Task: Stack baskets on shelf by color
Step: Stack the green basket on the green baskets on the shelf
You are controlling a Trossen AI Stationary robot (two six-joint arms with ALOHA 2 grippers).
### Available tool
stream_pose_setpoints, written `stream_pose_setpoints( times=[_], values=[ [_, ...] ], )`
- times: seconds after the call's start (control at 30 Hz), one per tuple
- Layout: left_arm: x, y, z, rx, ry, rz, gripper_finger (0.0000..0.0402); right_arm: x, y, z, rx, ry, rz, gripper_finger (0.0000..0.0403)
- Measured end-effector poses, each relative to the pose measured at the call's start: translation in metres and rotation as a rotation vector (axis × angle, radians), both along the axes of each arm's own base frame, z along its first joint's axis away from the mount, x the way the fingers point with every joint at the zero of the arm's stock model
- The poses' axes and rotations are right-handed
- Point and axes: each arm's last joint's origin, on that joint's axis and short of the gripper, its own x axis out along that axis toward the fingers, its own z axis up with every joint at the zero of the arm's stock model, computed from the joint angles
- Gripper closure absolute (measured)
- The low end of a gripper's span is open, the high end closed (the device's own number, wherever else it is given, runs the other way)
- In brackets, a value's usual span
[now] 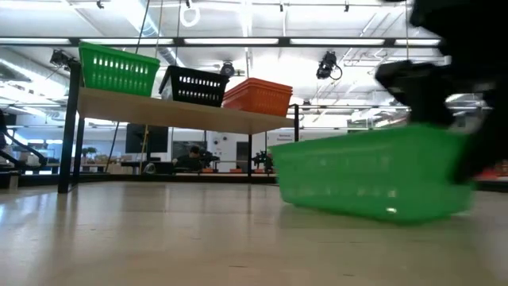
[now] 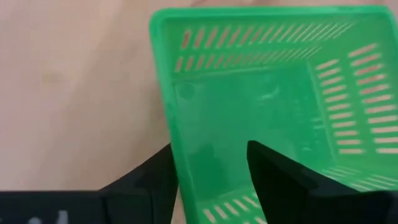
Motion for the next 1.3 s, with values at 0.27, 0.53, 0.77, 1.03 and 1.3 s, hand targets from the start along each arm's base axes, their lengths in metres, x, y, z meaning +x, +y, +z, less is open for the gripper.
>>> stream_pose_setpoints(
  times=[0.27, 0.53, 0.77, 1.03, 1.3],
  values=[
    [0.000, 0.000, 0.000, -0.013, -0.004, 0.011, 0.0285, 0.032, -0.031, 0.007, -0.012, -0.116, -0.032, 0.0245],
    [0.001, 0.003, -0.001, -0.007, 0.004, 0.019, 0.0285, 0.056, -0.065, 0.013, -0.054, -0.204, -0.042, 0.0266],
    [0.001, 0.008, -0.006, 0.032, 0.060, 0.027, 0.0285, 0.064, -0.079, 0.015, 0.043, -0.199, -0.031, 0.0248],
    [0.020, 0.011, -0.043, 0.054, 0.174, 0.016, 0.0277, 0.033, -0.064, 0.050, 0.037, -0.182, 0.018, 0.0197],
    [0.048, 0.045, -0.063, 0.142, 0.246, 0.028, 0.0239, -0.012, -0.069, 0.097, 0.111, -0.181, -0.088, 0.0172]
  ],
)
